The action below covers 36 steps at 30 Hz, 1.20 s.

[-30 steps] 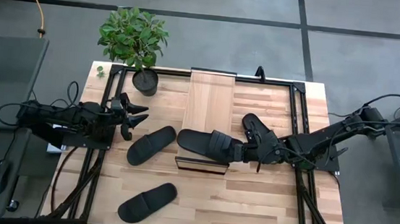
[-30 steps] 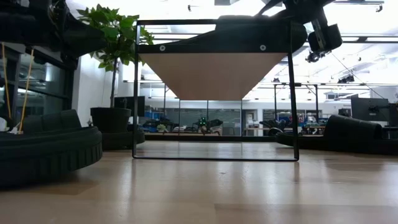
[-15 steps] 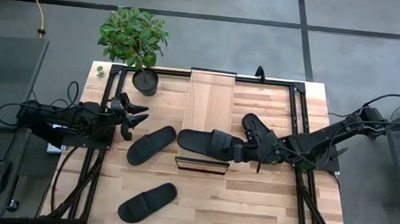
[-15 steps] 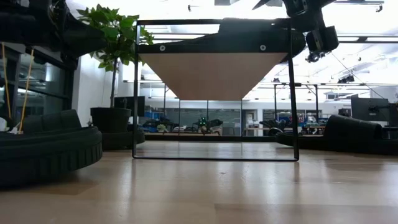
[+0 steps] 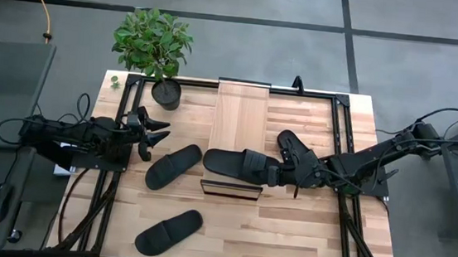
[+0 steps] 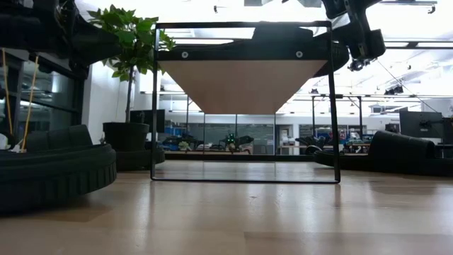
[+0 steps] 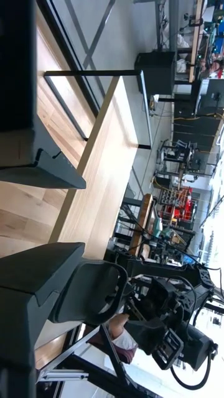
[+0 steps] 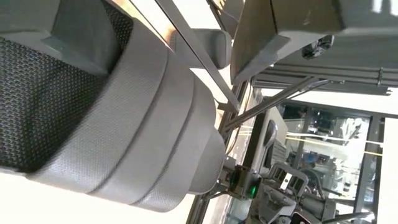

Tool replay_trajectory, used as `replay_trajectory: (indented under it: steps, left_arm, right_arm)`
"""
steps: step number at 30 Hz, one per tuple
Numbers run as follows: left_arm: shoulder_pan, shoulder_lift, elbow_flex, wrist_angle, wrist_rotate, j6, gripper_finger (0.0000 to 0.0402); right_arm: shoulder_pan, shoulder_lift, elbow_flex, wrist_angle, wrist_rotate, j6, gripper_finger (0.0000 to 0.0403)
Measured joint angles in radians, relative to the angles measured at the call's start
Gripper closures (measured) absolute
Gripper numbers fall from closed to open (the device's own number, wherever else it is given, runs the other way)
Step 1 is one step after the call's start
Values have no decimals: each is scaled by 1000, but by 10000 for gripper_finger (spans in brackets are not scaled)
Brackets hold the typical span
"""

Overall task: Pick and place slides into the shelf
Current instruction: Put the black slide on the shelf

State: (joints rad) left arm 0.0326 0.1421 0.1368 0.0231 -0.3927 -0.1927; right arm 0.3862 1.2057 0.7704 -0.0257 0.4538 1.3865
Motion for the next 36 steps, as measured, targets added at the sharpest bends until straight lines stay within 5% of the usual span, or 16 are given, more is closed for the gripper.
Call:
replay_trajectory:
  steps: [8, 14, 20, 36]
  left_arm:
    - [0, 0, 0, 0, 0, 0, 268]
    - [0, 0, 0, -1, 0, -14, 268]
    - [0, 0, 0, -2, 0, -14, 268]
    - [0, 0, 0, -4, 0, -15, 268]
  right_arm:
    - [0, 0, 0, -4, -28, -18, 126]
    - [-2, 0, 1, -60, -211, -440, 126]
    - [-2, 0, 1, -68, -235, -643, 126]
    - [-19, -15, 1, -67, -223, -487, 126]
